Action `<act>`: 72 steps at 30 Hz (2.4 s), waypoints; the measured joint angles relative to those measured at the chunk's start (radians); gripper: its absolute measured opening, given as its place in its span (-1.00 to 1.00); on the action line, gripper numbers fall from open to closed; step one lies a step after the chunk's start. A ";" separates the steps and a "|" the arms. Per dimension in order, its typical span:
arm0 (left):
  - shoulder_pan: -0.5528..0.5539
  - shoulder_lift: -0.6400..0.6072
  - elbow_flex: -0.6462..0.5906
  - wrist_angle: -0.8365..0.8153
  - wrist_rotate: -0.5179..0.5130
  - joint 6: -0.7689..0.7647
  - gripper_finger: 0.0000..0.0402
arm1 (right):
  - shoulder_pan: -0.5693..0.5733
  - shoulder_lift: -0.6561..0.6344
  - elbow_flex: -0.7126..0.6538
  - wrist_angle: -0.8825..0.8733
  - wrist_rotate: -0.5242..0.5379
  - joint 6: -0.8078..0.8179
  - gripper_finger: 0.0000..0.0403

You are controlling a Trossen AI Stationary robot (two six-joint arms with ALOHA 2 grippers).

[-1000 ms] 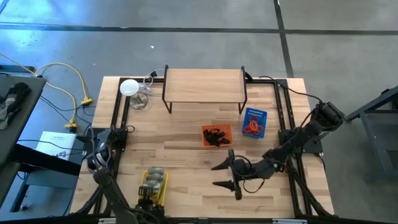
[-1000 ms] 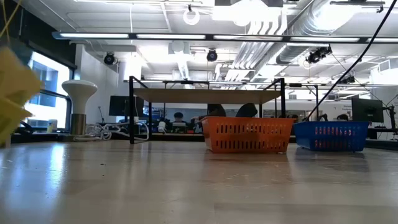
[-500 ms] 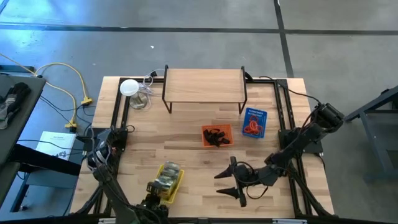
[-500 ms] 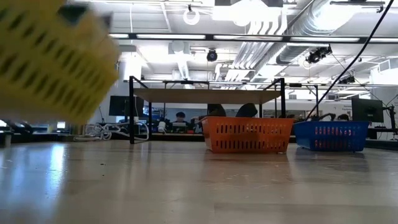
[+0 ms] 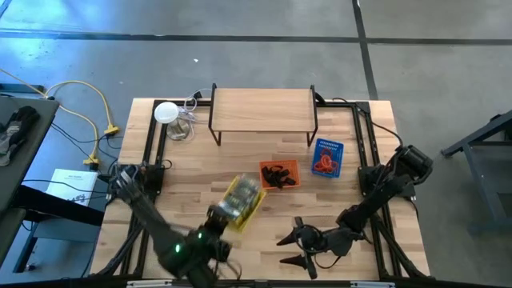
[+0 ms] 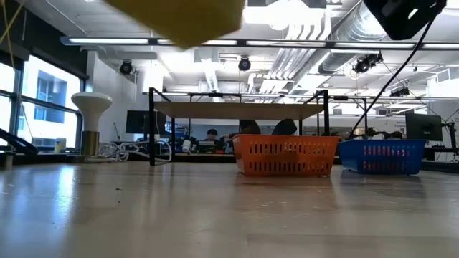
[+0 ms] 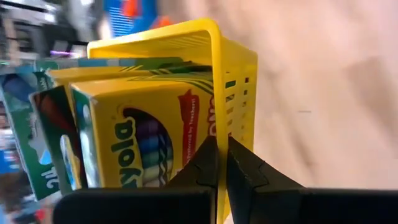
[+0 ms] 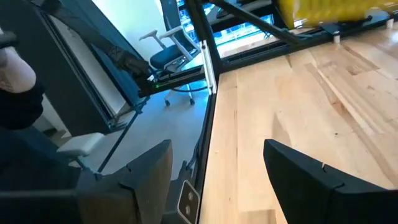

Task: Pick & Place Office Desk Supplies
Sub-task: Put the yellow bin with crayon boxes on the shelf, then put the blue bin with spring keychains on the shelf

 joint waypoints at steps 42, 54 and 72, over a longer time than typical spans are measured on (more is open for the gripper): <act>1.079 -0.228 -0.223 0.231 0.311 0.591 -0.99 | -0.020 0.000 0.000 -0.183 0.104 0.008 0.19; 1.081 -0.230 -0.322 0.226 0.243 0.557 -0.92 | -0.020 -0.001 0.000 -0.202 0.122 0.056 0.19; 0.954 -0.234 -0.324 0.166 0.081 0.448 -0.60 | -0.050 -0.001 0.000 -0.163 0.154 0.057 0.19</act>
